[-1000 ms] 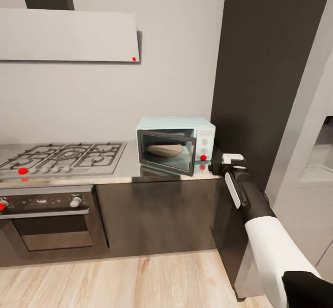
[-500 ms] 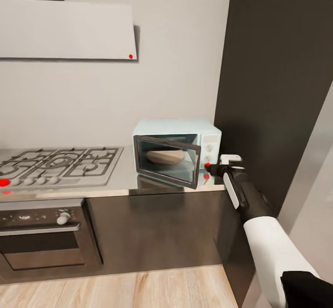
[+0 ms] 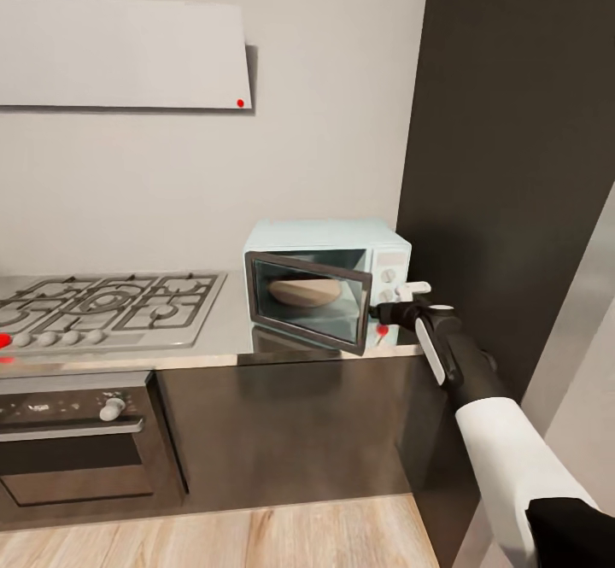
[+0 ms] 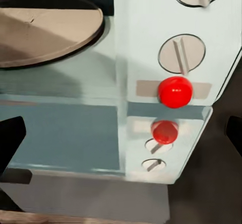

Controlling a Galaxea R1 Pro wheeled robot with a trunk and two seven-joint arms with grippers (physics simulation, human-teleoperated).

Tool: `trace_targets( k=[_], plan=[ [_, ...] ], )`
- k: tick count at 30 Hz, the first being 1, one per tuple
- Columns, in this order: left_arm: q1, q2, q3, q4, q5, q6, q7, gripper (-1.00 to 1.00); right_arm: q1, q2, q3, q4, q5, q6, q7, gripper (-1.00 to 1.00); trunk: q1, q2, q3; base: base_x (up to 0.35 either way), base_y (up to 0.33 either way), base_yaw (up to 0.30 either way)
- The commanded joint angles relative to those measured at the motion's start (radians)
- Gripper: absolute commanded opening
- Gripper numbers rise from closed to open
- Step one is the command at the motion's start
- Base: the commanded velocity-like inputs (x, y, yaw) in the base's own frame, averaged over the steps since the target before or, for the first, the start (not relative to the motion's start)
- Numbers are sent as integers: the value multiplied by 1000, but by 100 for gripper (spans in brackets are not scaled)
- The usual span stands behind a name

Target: In the kitchen, take the popcorn bag from the countertop, put it into the microwave, and heat it until the popcorn is cooked so the cooked popcorn ends up inside the bag.

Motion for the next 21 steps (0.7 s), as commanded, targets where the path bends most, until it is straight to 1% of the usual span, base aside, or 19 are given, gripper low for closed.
trace_targets(
  k=[1,4,6,7,11,12,14,16,17,19,21],
  plan=[
    [0,0,0,-1,7,-1,0,100,0,27,14,-1,-24,7,24,100,0,0,-1,0,0,0],
    [0,0,0,-1,7,-1,0,100,0,21,15,3,-22,7,115,100,0,0,-1,0,0,0],
    [0,0,0,-1,7,-1,0,100,0,20,16,5,-22,7,156,100,0,0,-1,0,0,0],
    [0,0,0,-1,7,-1,0,100,0,17,17,7,-20,7,212,100,0,0,-1,0,0,0],
    [0,-1,0,-1,7,-1,0,100,0,5,18,7,-20,5,316,100,0,0,-1,0,0,0],
    [0,-1,0,-1,7,-1,0,100,0,2,18,7,-20,5,361,100,0,0,-1,0,0,0],
    [0,-1,0,-1,7,-1,0,100,0,0,18,7,-20,6,427,100,0,0,-1,0,0,0],
    [0,-1,0,-1,7,-1,0,100,0,-1,18,7,-19,6,463,100,0,0,-1,0,0,0],
    [0,-1,0,-1,7,-1,0,100,0,-1,18,7,-9,6,486,100,0,0,-1,0,0,0],
    [0,-1,0,-1,7,-1,0,100,0,-1,18,7,13,6,504,100,0,0,-1,0,0,0],
    [0,-1,0,-1,7,-1,0,100,0,-1,18,7,21,6,513,100,0,0,-1,0,0,0]
  ],
)
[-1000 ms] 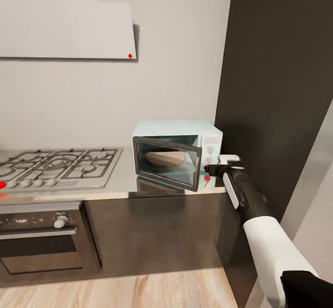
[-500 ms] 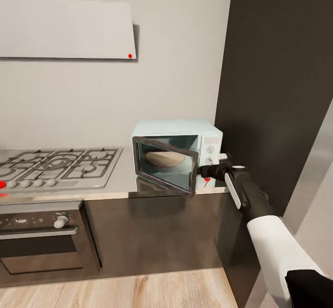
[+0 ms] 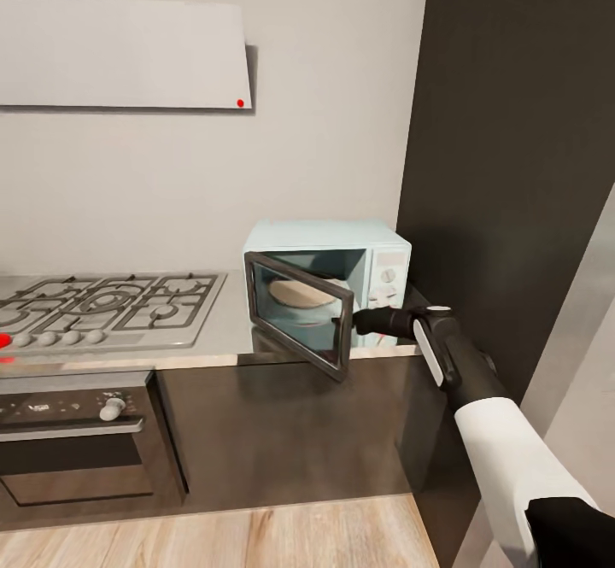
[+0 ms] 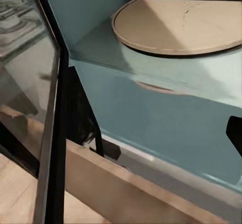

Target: In the kitchen, take the popcorn bag from the countertop, put it into the microwave, and heat it until the popcorn is cooked so the cooked popcorn ends up inside the bag.

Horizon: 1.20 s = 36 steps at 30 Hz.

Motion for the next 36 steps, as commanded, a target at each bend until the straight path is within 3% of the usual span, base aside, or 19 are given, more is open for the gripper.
trace_targets(
  k=[1,4,7,10,12,18,36],
  plan=[
    [0,0,0,-1,7,0,0,100,-1,-1,1,-1,4,5,6,100,0,-1,-1,0,0,0],
    [0,1,0,-1,7,0,0,100,-1,0,3,-1,5,5,15,100,0,-1,-1,0,0,0],
    [0,1,0,-1,7,0,0,100,-1,1,58,-5,5,6,102,100,0,-1,-1,0,0,0],
    [0,0,0,-1,8,0,0,100,-1,5,83,-7,4,25,137,100,0,-1,-1,0,0,0],
    [0,-1,2,-1,8,-1,0,100,-1,3,89,-9,4,47,272,100,0,-1,-1,0,0,0],
    [0,-1,2,-1,8,-2,0,100,-1,1,90,-8,5,46,407,100,0,-1,-1,0,0,0],
    [0,1,1,-3,7,-2,0,100,-1,2,89,0,10,37,419,100,0,-1,-1,-101,96,0]
  ],
)
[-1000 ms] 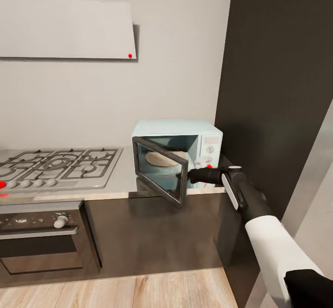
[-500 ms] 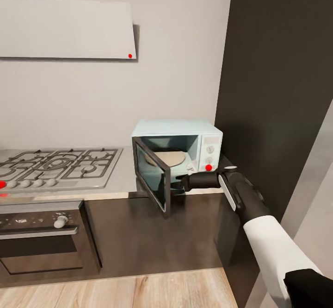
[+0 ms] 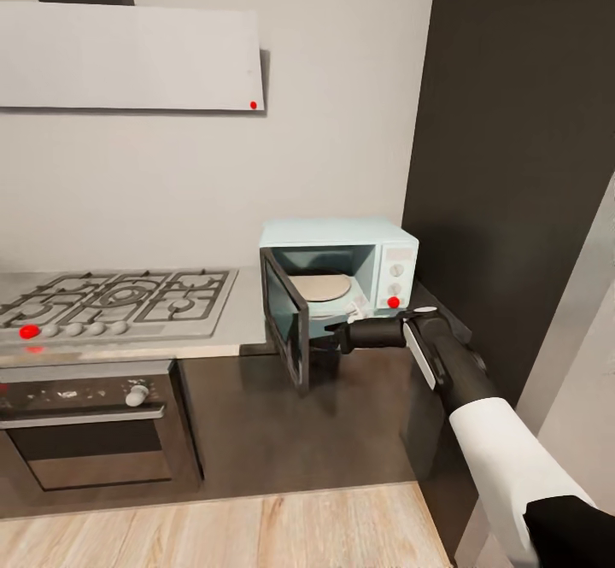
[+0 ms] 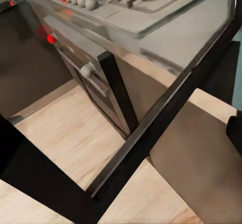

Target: In the kitchen, take the popcorn bag from the countertop, put it into the microwave, and heat it until the popcorn is cooked so the cooked popcorn ends up inside the bag.

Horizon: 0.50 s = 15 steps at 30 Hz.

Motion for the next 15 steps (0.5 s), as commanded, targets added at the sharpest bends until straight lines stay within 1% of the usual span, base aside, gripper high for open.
trace_targets(
  k=[1,6,15],
  plan=[
    [0,0,0,-1,7,-1,0,100,-1,0,0,-1,4,5,4,100,0,-1,-1,-3,17,0],
    [0,0,0,-1,6,-1,0,100,-1,0,0,-1,3,4,4,100,0,-1,-1,-1,108,0],
    [0,0,0,-1,6,-1,0,100,-1,0,0,-1,3,2,3,100,0,-1,-1,0,179,0]
  ],
)
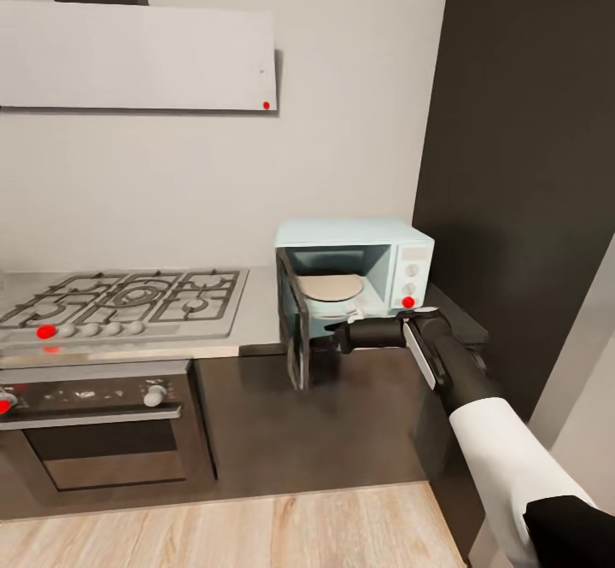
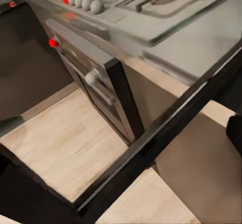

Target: In the kitchen, take the popcorn bag from the countertop, put it into the microwave, and heat it until the popcorn is cooked so the cooked popcorn ends up inside the bag.

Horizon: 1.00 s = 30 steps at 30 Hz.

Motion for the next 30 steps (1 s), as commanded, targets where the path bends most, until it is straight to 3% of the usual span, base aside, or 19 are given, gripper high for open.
trace_targets(
  k=[1,19,30],
  plan=[
    [0,0,0,-1,7,-1,0,100,-1,-1,0,-1,4,6,5,100,0,-1,-1,0,187,0],
    [0,0,0,-2,7,-1,0,100,-1,-2,0,0,11,6,-22,100,0,-1,-1,0,169,0],
    [0,0,0,-1,7,-1,0,100,-1,-3,-3,0,21,6,-32,100,0,-1,-1,0,28,0]
  ],
)
